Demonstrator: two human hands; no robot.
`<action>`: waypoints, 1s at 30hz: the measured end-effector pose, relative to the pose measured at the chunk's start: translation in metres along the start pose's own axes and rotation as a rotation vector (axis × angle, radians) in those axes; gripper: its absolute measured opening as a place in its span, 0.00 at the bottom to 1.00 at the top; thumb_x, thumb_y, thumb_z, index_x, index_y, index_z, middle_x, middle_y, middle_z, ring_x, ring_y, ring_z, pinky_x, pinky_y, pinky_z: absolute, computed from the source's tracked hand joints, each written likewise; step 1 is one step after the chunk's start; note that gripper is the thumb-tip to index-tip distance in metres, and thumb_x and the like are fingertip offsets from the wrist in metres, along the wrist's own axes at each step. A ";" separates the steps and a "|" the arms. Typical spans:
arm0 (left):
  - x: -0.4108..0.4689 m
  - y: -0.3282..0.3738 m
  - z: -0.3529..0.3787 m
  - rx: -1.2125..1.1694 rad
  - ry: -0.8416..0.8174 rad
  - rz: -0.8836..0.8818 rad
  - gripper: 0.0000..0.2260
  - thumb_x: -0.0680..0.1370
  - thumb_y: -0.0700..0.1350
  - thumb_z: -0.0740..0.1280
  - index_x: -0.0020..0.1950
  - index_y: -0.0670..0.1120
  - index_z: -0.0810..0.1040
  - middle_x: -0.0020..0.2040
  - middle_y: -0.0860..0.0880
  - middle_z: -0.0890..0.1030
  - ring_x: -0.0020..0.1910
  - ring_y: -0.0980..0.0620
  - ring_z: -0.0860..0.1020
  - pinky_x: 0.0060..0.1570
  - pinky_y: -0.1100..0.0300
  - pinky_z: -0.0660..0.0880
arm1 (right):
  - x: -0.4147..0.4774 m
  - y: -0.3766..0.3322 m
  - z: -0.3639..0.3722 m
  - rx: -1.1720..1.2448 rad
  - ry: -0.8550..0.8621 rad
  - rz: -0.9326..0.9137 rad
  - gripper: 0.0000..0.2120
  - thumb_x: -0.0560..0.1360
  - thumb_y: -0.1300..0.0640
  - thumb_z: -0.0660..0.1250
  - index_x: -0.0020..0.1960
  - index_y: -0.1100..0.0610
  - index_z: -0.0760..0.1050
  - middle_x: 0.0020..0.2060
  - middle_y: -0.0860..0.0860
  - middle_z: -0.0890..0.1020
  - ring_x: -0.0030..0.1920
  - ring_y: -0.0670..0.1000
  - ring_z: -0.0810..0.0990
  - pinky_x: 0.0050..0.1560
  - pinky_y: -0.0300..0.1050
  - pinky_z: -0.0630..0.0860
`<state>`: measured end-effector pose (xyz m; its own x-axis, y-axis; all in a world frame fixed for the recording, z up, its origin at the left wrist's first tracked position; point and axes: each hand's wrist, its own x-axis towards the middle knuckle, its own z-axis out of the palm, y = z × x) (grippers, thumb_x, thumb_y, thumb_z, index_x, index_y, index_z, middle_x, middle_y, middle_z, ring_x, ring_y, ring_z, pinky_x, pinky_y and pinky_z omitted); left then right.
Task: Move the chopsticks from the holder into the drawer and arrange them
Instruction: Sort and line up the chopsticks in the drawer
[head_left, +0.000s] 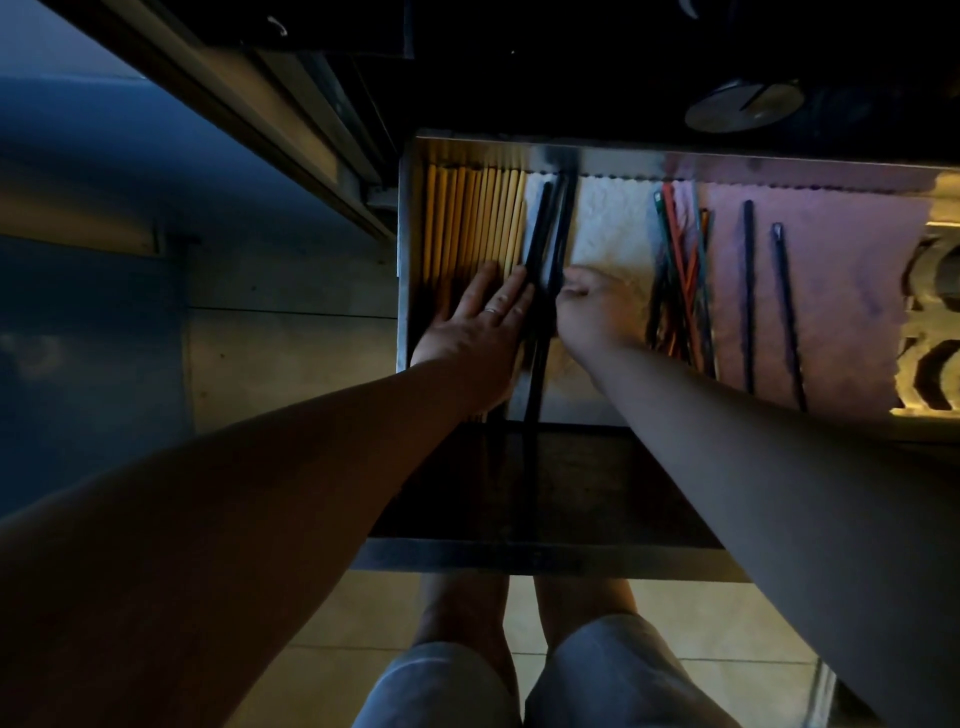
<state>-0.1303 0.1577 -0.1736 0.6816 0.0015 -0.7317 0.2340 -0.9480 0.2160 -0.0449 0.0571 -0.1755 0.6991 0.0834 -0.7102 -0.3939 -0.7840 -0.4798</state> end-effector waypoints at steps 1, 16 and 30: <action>0.000 -0.001 0.000 0.006 -0.005 0.005 0.35 0.82 0.48 0.55 0.78 0.52 0.32 0.76 0.54 0.27 0.75 0.47 0.30 0.73 0.40 0.51 | 0.000 -0.001 0.000 -0.002 0.009 -0.001 0.19 0.80 0.60 0.58 0.70 0.56 0.71 0.66 0.52 0.76 0.65 0.51 0.74 0.55 0.35 0.66; -0.004 -0.002 0.008 0.094 0.044 0.078 0.35 0.82 0.46 0.55 0.78 0.51 0.32 0.76 0.53 0.28 0.76 0.48 0.30 0.74 0.41 0.43 | 0.005 0.003 0.003 -0.019 -0.003 0.001 0.13 0.78 0.59 0.60 0.60 0.55 0.78 0.56 0.53 0.81 0.57 0.53 0.79 0.56 0.43 0.75; 0.006 0.082 -0.004 -0.228 0.165 -0.060 0.29 0.78 0.45 0.61 0.78 0.53 0.56 0.79 0.52 0.55 0.78 0.47 0.51 0.73 0.46 0.55 | 0.009 0.055 -0.093 -0.196 0.068 -0.101 0.15 0.75 0.62 0.62 0.61 0.58 0.78 0.57 0.55 0.82 0.61 0.54 0.78 0.54 0.32 0.66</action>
<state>-0.1037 0.0817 -0.1578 0.7611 0.1255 -0.6364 0.4148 -0.8484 0.3288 -0.0043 -0.0426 -0.1601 0.7705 0.1308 -0.6239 -0.2008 -0.8791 -0.4323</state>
